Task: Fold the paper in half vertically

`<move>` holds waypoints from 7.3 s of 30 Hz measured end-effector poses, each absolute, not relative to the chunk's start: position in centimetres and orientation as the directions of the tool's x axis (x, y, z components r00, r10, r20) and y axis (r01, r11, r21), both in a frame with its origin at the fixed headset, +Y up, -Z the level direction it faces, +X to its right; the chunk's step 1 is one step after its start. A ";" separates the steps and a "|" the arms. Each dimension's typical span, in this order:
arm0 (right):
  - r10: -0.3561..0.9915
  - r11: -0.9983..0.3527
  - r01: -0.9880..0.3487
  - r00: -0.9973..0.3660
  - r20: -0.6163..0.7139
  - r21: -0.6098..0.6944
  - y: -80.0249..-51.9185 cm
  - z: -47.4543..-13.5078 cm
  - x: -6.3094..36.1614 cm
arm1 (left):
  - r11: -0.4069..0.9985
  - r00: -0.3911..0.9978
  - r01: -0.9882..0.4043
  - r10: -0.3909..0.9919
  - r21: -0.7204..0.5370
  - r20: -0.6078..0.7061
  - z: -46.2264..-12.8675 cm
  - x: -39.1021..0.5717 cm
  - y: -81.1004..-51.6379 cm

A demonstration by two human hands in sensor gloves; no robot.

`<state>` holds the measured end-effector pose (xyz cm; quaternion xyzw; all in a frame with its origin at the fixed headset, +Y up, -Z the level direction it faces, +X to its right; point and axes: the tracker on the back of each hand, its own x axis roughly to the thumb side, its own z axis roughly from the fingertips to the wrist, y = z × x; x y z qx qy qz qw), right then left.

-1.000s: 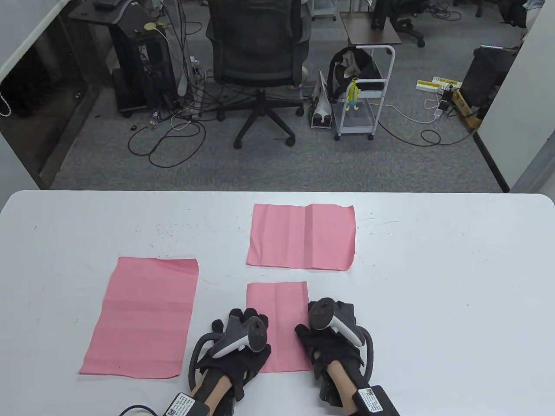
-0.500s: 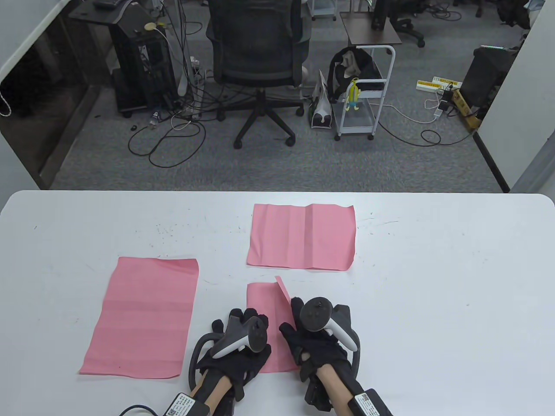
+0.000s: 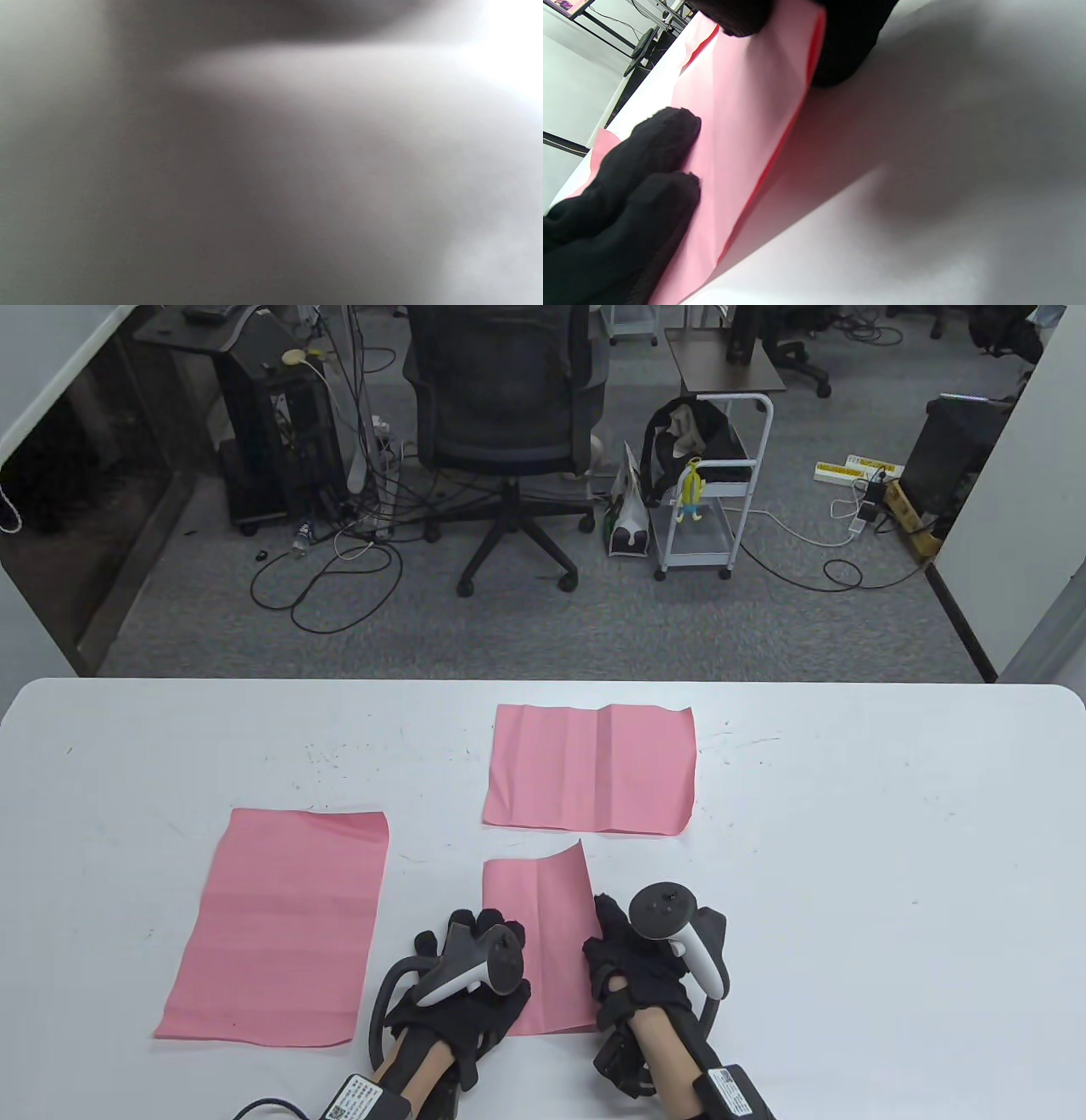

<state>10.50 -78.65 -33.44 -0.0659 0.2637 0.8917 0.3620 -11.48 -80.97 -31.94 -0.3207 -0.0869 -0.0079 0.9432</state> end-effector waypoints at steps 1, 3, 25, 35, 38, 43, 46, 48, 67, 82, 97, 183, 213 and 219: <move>0.609 -0.602 -0.679 -0.731 -0.308 0.420 -78.7 -33.4 10.5 | 0.794 0.985 0.073 0.037 -0.603 0.169 -32.0 -11.5 -80.9; 0.606 -0.609 -0.675 -0.735 -0.305 0.416 -78.7 -33.4 10.4 | 0.798 0.986 0.076 0.029 -0.598 0.164 -32.1 -11.4 -80.6; 0.610 -0.609 -0.679 -0.731 -0.305 0.410 -78.7 -33.3 10.6 | 0.940 0.968 -0.143 0.197 -0.308 0.152 -30.6 -12.5 -69.6; 0.707 -0.517 -0.777 -0.624 -0.334 0.358 -77.7 -33.1 12.1 | 0.942 0.966 -0.134 0.194 -0.307 0.172 -30.3 -12.3 -69.6; 0.773 -0.468 -0.839 -0.541 -0.331 0.278 -75.5 -32.8 14.4 | 0.946 0.966 -0.134 0.192 -0.294 0.176 -30.2 -12.5 -69.4; 0.766 -0.534 -0.828 -0.559 -0.317 0.170 -71.0 -32.2 20.9 | 0.943 0.964 -0.159 0.212 -0.292 0.161 -30.4 -13.2 -69.1; 0.732 -0.587 -0.803 -0.581 -0.356 0.105 -69.3 -31.8 25.5 | 0.946 0.964 -0.169 0.217 -0.277 0.154 -30.3 -13.5 -68.8; 0.699 -0.623 -0.778 -0.597 -0.395 0.074 -68.7 -31.5 28.3 | 0.947 0.964 -0.173 0.220 -0.271 0.151 -30.3 -13.7 -68.7; 0.317 -0.823 -0.561 -0.584 -0.747 0.090 -74.6 -30.5 41.7 | 0.949 0.973 -0.138 0.183 -0.282 0.138 -30.6 -13.6 -69.0; 0.135 -0.904 -0.393 -0.639 -0.758 0.170 -74.3 -30.8 40.5 | 0.947 0.974 -0.124 0.174 -0.295 0.148 -30.5 -13.1 -69.1; 0.271 -0.902 -0.390 -0.847 -0.457 0.187 -68.7 -37.3 26.2 | 0.948 0.967 -0.125 0.182 -0.291 0.177 -30.1 -12.5 -68.8; 0.148 -0.759 -0.162 -0.986 -0.076 0.631 -81.4 -29.8 5.9 | 0.927 0.976 -0.001 0.083 -0.374 0.204 -30.7 -11.2 -72.1; 0.113 -0.812 -0.121 -0.992 -0.050 0.571 -80.3 -29.9 5.9 | 0.788 0.979 0.118 0.008 -0.605 0.202 -31.6 -11.1 -81.2; 0.104 -0.893 -0.129 -0.991 -0.081 0.432 -75.7 -31.4 8.1 | 0.787 0.979 0.119 0.008 -0.606 0.203 -31.5 -11.1 -81.2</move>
